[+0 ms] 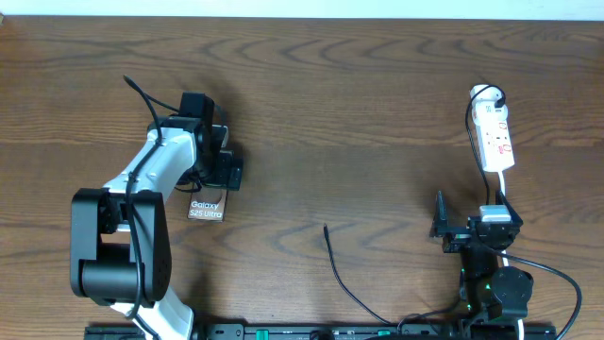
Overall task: Plug charger to phone and switch on socket
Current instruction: 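Lower the left gripper down onto the phone's top end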
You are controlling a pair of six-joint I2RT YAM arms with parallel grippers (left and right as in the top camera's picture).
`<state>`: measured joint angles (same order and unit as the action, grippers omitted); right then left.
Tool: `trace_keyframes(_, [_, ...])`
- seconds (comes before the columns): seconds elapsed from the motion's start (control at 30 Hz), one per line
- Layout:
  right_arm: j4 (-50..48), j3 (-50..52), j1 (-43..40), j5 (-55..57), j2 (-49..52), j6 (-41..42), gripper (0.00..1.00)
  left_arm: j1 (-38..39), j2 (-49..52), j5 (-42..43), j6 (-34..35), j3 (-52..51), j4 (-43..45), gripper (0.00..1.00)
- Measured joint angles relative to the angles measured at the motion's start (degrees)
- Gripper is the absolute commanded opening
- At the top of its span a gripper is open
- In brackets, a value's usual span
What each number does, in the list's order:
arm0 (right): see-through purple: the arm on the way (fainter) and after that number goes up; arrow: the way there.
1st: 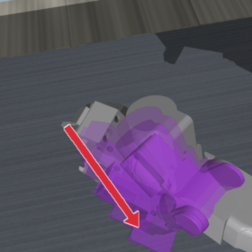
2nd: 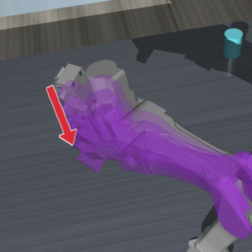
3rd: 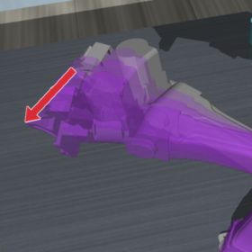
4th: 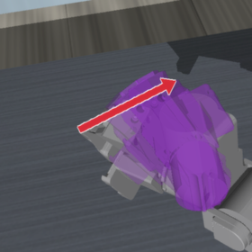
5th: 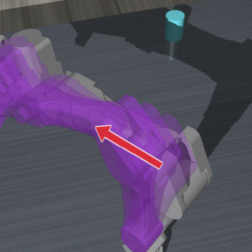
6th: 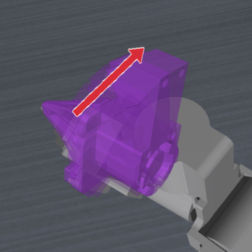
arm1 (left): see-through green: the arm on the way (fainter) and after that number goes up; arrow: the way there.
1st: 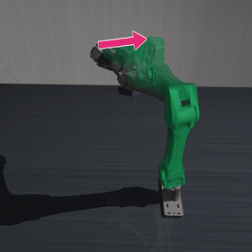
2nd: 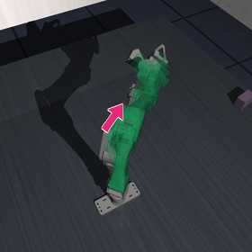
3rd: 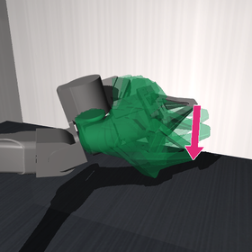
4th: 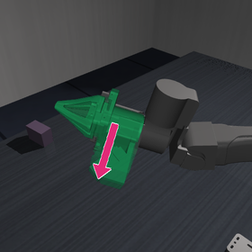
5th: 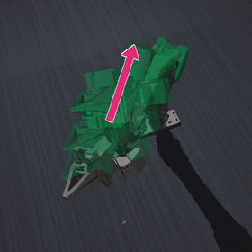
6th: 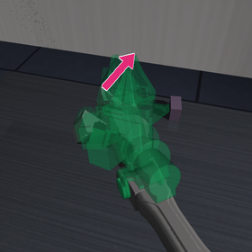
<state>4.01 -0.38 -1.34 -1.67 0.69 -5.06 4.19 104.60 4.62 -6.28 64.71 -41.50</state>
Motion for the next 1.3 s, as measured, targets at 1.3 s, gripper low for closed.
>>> trace_keyframes(1.3, [0.0, 0.0, 0.0, 0.0, 0.0, 0.0, 0.99, 0.0, 2.3, -0.5, 0.0, -0.2, 0.3, 0.99])
